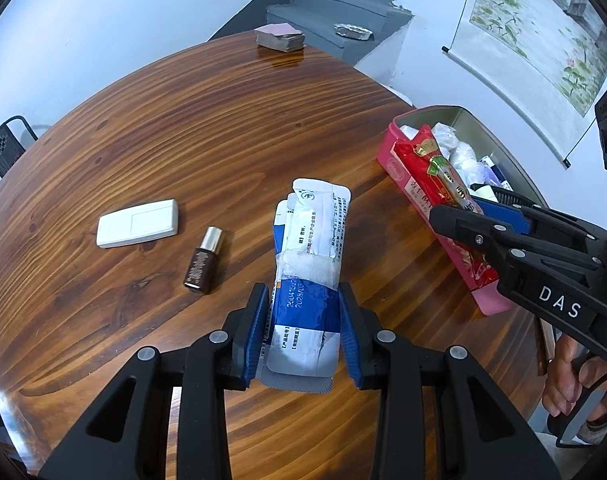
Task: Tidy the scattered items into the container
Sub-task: 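Carry the red snack packet and medicine packs over the tin with both grippers, then lower both items into the tin and open the left and right grippers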
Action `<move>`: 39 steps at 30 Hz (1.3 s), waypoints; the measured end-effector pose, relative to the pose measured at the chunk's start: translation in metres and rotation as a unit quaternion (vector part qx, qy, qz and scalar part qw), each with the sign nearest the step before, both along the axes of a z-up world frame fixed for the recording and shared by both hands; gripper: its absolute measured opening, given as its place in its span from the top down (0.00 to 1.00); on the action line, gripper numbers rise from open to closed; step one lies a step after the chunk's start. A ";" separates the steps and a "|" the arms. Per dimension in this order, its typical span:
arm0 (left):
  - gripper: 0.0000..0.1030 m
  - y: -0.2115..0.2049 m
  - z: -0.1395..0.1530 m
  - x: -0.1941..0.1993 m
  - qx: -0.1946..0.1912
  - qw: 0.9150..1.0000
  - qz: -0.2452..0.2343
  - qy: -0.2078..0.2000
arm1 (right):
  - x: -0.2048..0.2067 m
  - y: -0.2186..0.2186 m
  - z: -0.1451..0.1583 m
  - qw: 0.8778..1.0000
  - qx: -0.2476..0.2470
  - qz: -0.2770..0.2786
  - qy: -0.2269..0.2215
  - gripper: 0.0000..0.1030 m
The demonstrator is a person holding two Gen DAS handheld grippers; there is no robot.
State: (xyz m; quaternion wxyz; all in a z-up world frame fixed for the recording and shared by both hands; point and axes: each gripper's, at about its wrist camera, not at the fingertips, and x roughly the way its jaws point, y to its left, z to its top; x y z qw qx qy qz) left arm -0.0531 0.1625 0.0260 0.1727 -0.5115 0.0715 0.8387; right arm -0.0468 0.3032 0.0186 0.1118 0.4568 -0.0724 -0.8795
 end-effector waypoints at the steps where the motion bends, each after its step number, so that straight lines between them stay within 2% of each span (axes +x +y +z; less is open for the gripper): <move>1: 0.64 0.003 0.000 0.000 0.000 1.000 0.000 0.001 | 0.000 0.001 0.001 1.000 0.000 0.000 0.001 0.67; 14: 0.64 0.041 0.006 0.001 -0.002 1.000 -0.011 0.009 | 0.001 0.037 0.007 1.000 -0.004 -0.002 0.009 0.67; 25: 0.64 0.090 0.015 -0.001 0.007 0.999 -0.039 0.021 | 0.011 0.092 0.017 0.999 -0.005 -0.038 0.022 0.67; 34: 0.64 0.149 0.021 -0.005 0.027 0.996 -0.077 0.023 | 0.016 0.141 0.006 0.997 0.002 -0.077 0.008 0.67; 39: 0.64 0.165 0.022 -0.003 0.027 0.995 -0.090 0.024 | 0.016 0.157 -0.004 0.996 0.009 -0.087 -0.007 0.67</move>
